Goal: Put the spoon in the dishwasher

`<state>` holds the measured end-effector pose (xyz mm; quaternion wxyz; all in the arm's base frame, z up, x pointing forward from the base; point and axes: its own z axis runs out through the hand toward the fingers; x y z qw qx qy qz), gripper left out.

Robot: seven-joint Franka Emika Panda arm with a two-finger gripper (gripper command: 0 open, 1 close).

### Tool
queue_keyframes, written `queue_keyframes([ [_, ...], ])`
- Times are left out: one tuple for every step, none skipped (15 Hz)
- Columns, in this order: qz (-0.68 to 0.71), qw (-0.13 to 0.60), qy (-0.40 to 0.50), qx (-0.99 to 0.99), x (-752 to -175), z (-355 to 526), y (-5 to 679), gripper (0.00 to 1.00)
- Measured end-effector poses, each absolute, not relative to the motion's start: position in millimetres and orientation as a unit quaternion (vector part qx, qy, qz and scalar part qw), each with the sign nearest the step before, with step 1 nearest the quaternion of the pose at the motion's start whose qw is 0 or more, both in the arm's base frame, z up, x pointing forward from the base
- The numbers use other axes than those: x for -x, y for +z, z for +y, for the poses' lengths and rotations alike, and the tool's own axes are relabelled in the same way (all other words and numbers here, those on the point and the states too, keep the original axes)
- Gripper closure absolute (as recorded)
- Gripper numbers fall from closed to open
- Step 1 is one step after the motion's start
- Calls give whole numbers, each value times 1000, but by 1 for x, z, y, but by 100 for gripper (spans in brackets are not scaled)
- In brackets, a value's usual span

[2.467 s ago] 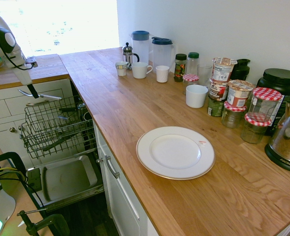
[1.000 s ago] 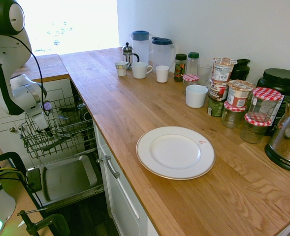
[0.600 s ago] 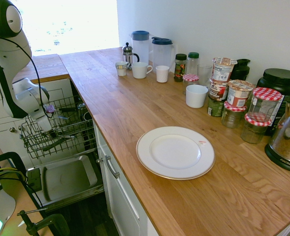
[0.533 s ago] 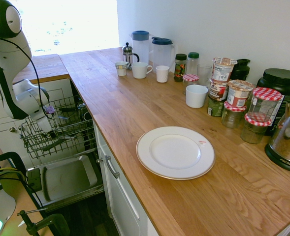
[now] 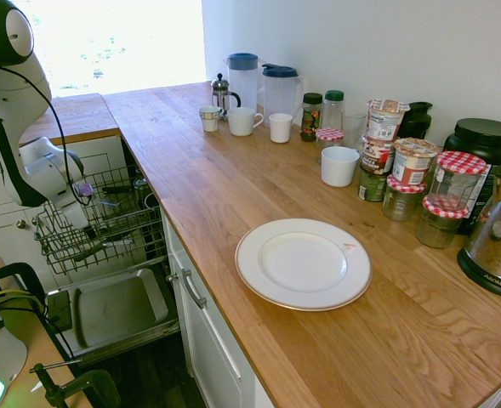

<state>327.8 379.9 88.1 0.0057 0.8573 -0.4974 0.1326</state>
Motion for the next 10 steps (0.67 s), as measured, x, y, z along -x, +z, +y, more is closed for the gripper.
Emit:
queue_keyframes([
  [-498,3,133,-857,-328,382,91,0],
  [-499,0,134,-856,-327,384,97,0],
  [-500,-3,138,-855,-325,385,105,0],
  [-498,-6,144,-855,-322,386,118,0],
  [-499,-9,152,-853,-317,387,134,0],
  [-501,-11,160,-851,-311,388,154,0],
  [-503,-13,170,-847,-303,390,177,0],
  [-507,-14,178,-843,-293,392,199,0],
  [-508,-16,183,-841,-284,395,221,0],
  [-508,-18,188,-841,-274,397,241,0],
])
